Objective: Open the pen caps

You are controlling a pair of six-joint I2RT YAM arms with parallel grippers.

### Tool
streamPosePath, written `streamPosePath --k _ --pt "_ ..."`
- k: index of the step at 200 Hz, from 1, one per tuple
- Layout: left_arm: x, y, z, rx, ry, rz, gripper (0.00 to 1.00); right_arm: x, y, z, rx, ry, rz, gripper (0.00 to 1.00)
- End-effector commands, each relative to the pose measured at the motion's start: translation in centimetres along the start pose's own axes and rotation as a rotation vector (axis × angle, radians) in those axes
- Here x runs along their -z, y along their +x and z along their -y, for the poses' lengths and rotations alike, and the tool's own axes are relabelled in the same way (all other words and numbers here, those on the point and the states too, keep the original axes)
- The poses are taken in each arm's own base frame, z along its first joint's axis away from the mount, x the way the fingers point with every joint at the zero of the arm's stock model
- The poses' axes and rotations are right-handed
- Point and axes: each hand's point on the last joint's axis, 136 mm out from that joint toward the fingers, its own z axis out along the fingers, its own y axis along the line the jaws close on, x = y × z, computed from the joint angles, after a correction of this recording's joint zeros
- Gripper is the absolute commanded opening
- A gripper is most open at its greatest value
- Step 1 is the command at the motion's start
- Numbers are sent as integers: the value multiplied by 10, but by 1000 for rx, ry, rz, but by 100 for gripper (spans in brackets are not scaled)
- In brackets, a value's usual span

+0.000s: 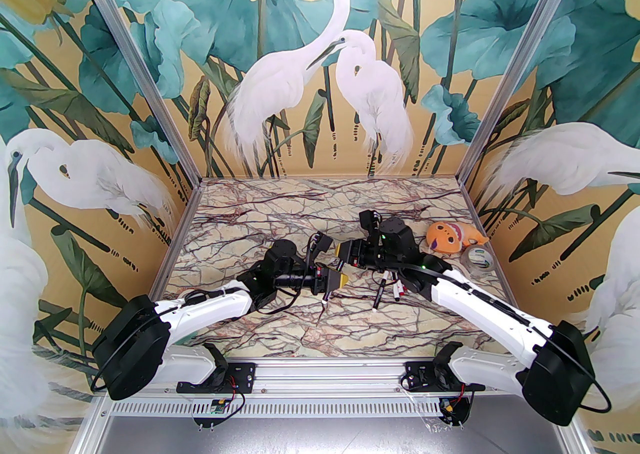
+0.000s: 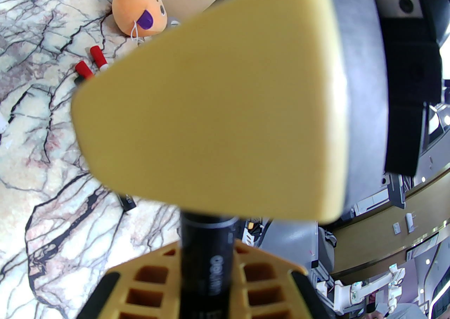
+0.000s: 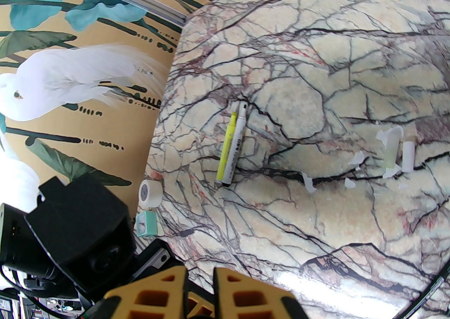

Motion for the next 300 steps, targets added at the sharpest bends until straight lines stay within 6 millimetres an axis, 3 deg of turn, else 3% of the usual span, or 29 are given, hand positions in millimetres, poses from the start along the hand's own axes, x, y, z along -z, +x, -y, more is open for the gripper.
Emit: streamPosePath --k 1,25,70,103,130,154,181,212,262,300 --pt "4 34 -2 57 21 -107 5 13 -35 -31 153 -126 148 10" --pt "5 36 -11 55 -31 -102 5 13 -39 -25 123 -96 161 10" --pt "2 45 -32 -44 -255 -142 5 16 -50 37 -53 261 198 8" --pt "-6 52 -32 -70 -285 -177 4 23 -60 57 -95 353 252 8" --pt "-10 57 -25 -64 -239 -199 4 28 -67 62 -99 370 274 7" --pt "-13 60 -7 -41 -125 -203 4 21 -73 45 -7 237 265 9" --pt "-8 50 11 -22 -35 -162 3 19 -71 29 71 48 260 10" --pt "2 35 18 -2 8 -102 2 18 -64 36 72 8 250 11" --pt "25 20 0 -22 -169 -1 2 14 -45 95 65 331 92 11" --pt "44 16 -1 -11 -231 51 4 3 -28 137 62 484 -94 14"
